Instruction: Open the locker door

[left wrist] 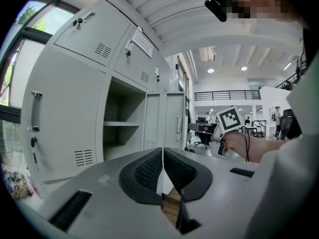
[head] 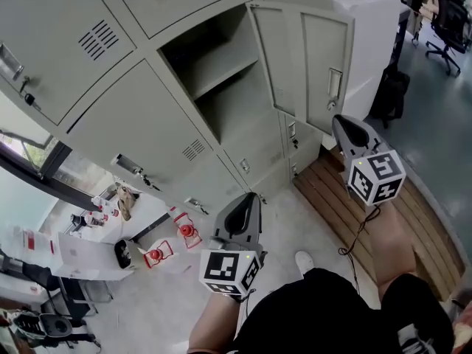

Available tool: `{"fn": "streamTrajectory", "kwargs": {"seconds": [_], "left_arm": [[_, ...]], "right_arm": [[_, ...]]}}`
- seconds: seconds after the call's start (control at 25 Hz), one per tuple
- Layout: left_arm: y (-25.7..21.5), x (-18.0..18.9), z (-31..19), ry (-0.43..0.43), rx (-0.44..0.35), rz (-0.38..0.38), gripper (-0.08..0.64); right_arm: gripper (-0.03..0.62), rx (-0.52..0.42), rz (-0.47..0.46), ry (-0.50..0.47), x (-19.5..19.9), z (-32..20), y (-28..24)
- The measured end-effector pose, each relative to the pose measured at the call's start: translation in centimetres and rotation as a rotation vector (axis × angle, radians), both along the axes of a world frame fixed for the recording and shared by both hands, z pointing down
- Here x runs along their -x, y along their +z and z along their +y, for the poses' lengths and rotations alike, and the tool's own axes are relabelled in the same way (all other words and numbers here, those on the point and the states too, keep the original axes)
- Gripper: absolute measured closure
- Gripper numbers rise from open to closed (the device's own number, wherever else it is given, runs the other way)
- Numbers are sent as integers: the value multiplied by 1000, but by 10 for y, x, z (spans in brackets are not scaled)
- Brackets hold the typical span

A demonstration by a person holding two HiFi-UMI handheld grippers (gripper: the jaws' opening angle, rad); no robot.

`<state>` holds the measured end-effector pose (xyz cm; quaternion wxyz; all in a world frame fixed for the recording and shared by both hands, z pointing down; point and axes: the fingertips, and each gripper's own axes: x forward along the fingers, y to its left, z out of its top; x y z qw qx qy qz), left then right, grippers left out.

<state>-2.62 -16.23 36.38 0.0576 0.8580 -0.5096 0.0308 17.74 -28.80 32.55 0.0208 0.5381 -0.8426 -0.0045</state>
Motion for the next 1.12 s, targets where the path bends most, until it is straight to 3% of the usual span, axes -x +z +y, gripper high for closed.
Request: {"fn": "streamTrajectory", "kwargs": {"seconds": [0.52, 0.72, 0.92, 1.12], "left_arm": [[4, 86, 103, -38, -18, 60, 537], [9, 101, 134, -40, -17, 67, 537], [19, 108, 161, -50, -28, 18, 537], [22, 109, 178, -46, -24, 24, 537]], "right_arm": [[538, 45, 30, -202, 154, 147, 14], [538, 62, 36, -225, 179, 193, 24], [538, 93, 24, -231, 189, 230, 40], [538, 113, 19, -238, 193, 256, 49]]}}
